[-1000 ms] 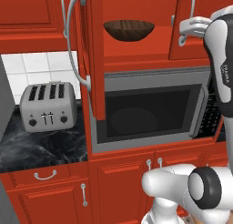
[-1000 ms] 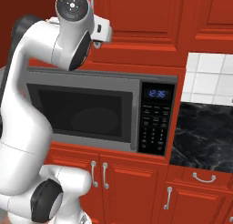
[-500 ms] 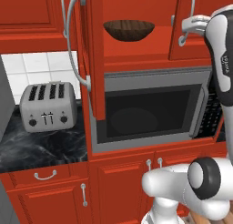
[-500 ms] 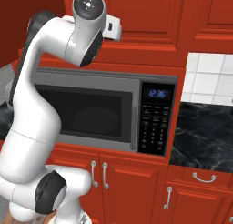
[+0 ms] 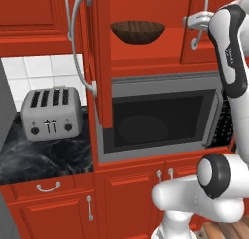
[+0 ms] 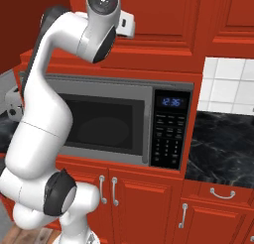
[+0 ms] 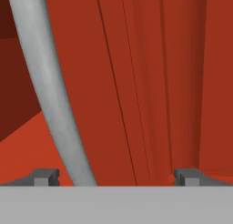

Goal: Move the bowls from the cabinet to the plates on the dining table.

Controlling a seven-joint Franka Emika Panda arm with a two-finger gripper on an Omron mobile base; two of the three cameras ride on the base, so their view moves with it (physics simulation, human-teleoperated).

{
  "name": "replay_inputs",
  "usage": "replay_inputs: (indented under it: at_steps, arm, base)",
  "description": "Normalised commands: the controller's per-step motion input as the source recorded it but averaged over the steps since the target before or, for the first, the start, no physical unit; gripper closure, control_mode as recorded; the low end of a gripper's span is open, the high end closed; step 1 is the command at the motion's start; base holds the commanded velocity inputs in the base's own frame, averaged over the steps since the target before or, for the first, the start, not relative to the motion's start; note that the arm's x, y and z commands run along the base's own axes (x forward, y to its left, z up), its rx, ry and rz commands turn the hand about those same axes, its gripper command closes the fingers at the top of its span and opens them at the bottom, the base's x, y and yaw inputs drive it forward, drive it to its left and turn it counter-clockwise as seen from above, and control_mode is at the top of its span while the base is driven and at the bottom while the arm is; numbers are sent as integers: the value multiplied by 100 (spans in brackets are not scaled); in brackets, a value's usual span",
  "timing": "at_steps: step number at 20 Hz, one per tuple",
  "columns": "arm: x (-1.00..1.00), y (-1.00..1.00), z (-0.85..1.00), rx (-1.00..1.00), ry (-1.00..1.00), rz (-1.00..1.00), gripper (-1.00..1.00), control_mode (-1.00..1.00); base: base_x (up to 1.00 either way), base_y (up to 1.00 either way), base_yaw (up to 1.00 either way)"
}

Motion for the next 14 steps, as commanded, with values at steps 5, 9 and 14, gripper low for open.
replay_inputs:
  at_steps: [5, 9, 14]
  arm:
    - [25, 0, 0, 0, 0, 0, -100, -100]
    - [10, 0, 0, 0, 0, 1, -100, -100]
    - [0, 0, 0, 0, 0, 0, 100, -100]
  base:
    - [0, 0, 0]
    - [0, 0, 0]
    - [0, 0, 0]
